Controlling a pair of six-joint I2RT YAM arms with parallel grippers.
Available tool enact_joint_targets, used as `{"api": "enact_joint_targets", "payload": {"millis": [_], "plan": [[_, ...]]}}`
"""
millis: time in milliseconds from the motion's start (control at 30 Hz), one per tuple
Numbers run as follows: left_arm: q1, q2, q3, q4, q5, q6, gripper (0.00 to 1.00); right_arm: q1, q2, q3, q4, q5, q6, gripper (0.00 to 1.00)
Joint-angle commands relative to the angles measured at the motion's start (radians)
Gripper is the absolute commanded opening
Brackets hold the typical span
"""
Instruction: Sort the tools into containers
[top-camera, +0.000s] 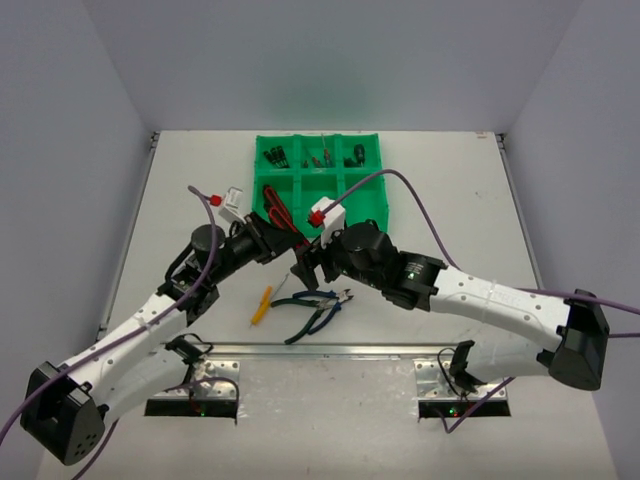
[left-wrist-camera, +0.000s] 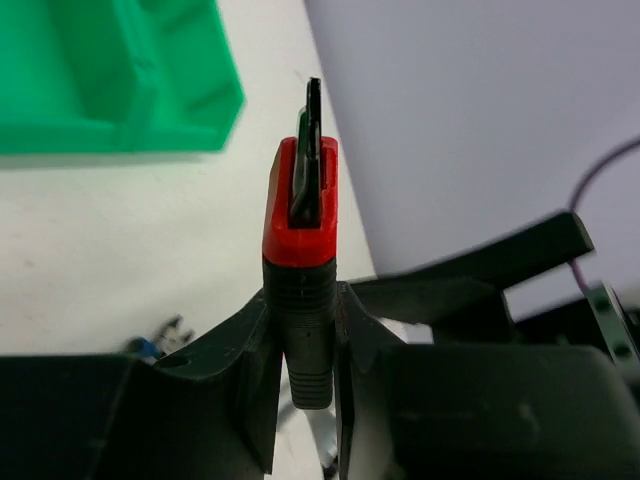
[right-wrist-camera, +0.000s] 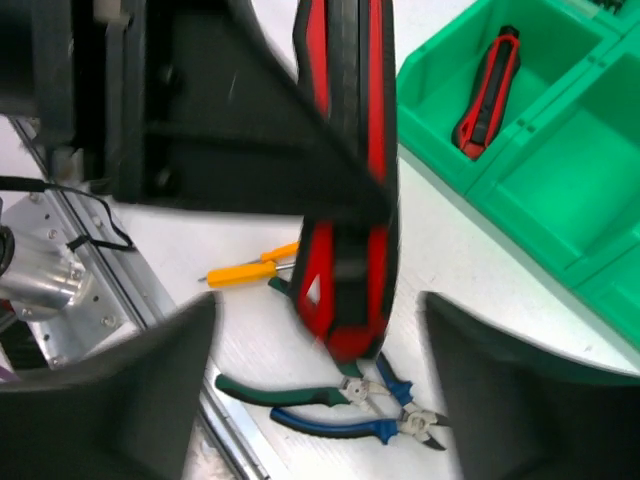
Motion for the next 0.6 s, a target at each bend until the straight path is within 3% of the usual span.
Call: {"api": "enact_joint_targets", "payload": {"millis": [0,133,433,567], "plan": [[0.015,0.086,0.145,-0.166,-0.351,0.173,0.0,-0.027,-0.057,-0.006,-0.018,0.072,0.026,0.99],[0.054,0.279,0.281,-0.263,-0.549,0.278,0.0,-0.072,-0.115,-0.041,-0.104,0.144,0.06,0.99],[0.164,0.647,0.53,-0.331,-0.536,0.407,0.0,-0.173,-0.375,-0.199,-0.211,0.201,0.075,0.99],[0.167,0.699,0.582,-0.328,-0.517,0.418,0.0,-0.178,-0.423,-0.224,-0.236,0.224,0.064,0.99]]}}
